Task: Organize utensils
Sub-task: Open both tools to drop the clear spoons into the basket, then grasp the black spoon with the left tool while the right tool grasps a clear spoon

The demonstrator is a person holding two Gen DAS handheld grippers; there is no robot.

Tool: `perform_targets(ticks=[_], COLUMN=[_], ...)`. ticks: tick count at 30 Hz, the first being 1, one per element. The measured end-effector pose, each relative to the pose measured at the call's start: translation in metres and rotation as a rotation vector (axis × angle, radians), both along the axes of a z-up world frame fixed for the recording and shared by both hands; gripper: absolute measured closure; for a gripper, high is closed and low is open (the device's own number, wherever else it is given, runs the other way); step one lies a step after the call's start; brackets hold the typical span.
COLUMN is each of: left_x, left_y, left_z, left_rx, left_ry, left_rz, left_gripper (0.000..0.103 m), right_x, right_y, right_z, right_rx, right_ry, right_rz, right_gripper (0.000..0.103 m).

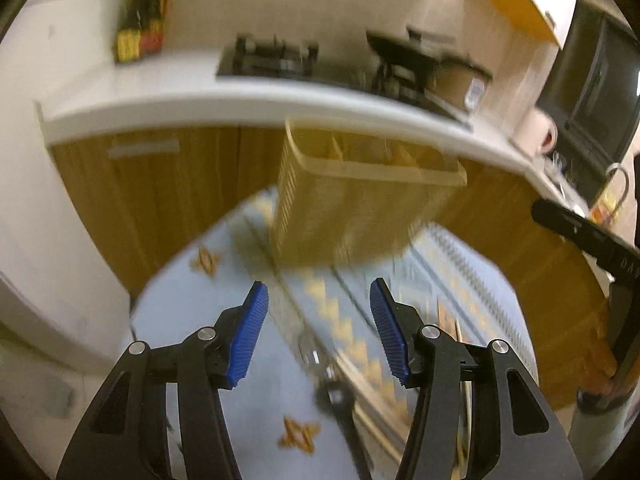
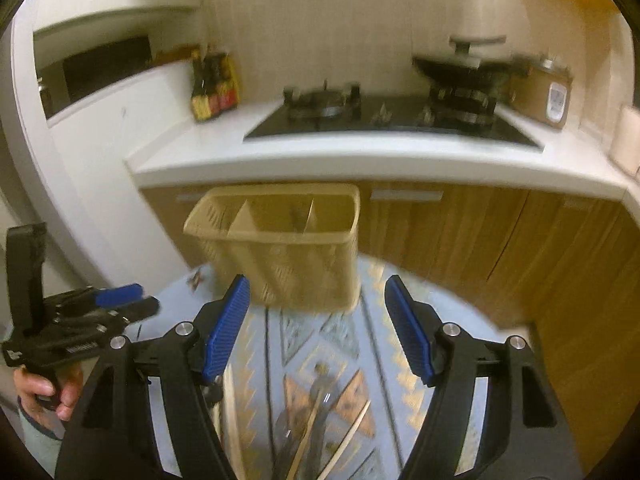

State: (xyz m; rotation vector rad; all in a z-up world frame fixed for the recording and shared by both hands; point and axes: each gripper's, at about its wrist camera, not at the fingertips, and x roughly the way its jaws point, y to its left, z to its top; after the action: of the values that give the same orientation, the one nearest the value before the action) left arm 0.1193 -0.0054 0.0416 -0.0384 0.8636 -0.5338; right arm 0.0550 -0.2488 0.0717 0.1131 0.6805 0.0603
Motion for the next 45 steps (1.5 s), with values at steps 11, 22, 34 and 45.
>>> perform_targets(ticks=[11, 22, 34, 45], left_x=[-0.022, -0.014, -0.026, -0.046], left_y=[-0.017, -0.030, -0.032, -0.007], left_z=[-0.072, -0.100, -0.088, -0.064], left_rx=[0.051, 0.100, 0.047, 0.254], left_ry=[0.193, 0.252, 0.199, 0.051], left_rz=[-0.051, -0.015, -0.060, 0.092], left_gripper=[0.052, 0.075, 0.095, 0.101], right_x=[0.003, -0.003, -0.004, 0.001], right_y=[-0.003, 0.016, 0.019, 0.019], right_z=[-0.086, -0.125, -0.137, -0.143], right_rx=[0.141, 0.125, 0.135, 0.180], right_ry=[0.289, 0.374, 0.396, 0.411], right_rz=[0.046, 0.080, 0.086, 0.101], right_gripper=[0.037, 0.037, 0.037, 0.037])
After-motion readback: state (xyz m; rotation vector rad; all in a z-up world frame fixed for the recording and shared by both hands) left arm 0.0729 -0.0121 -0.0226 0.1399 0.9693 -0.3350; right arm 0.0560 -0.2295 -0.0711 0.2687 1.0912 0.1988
